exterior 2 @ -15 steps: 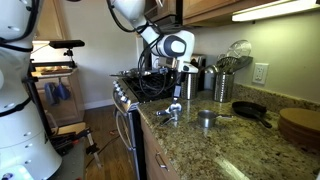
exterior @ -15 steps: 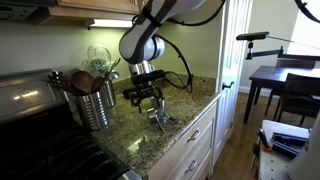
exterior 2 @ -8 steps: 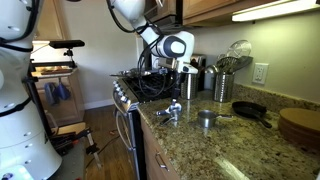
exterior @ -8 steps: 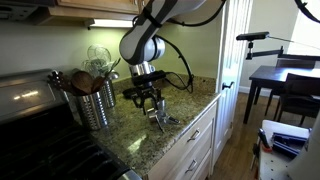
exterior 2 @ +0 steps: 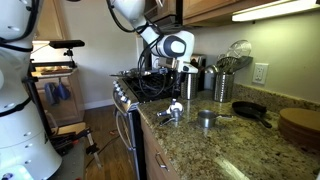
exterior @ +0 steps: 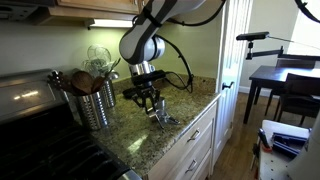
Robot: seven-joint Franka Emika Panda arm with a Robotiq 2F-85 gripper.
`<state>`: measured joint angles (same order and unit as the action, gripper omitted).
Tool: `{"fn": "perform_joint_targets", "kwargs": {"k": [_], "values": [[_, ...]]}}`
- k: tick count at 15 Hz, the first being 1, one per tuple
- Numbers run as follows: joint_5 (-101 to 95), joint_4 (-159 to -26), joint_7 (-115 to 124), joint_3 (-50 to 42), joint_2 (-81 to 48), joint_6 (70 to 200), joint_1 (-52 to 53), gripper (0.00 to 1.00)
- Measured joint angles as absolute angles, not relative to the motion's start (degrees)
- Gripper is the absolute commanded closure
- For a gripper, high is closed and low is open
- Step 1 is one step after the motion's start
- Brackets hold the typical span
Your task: Unstack the cups
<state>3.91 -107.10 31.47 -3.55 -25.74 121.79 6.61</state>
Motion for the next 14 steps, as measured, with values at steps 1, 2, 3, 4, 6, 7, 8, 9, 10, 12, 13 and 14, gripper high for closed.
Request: {"fn": "perform_joint_targets", "kwargs": {"k": [1,2,3,4,6,7,8,9,10,12,13,14], "values": [[3.9,-107.1,31.5,-3.6,-25.7,121.8,6.6,0.93],[3.9,-107.1,31.5,-3.6,-25.8,121.8,6.6,0.92],[3.9,-107.1,31.5,-3.6,-25.8,121.8,6.6,0.94],[3.9,-107.1,31.5,-3.6,-25.9,121.8,6.6,0.89],[3.9,-107.1,31.5,-3.6,-25.9,121.8,6.6,0.88],[3.9,-107.1,31.5,-3.6,-26.0,121.8,6.6,0.68],[3.9,-107.1,31.4,-3.6,-26.0,121.8,6.6,0.62],[3.8,-107.1,31.4,-3.6,-26.1,121.8,6.6,0.57],[3.8,-107.1,31.4,-3.6,-26.1,121.8,6.6,0.5],[3.8,-107.1,31.4,-3.6,-26.1,121.8,6.6,0.39],[3.8,-107.1,31.4,-3.6,-26.1,121.8,6.6,0.31],[3.8,-107.1,31.4,-3.6,-26.1,121.8,6.6,0.26]]}}
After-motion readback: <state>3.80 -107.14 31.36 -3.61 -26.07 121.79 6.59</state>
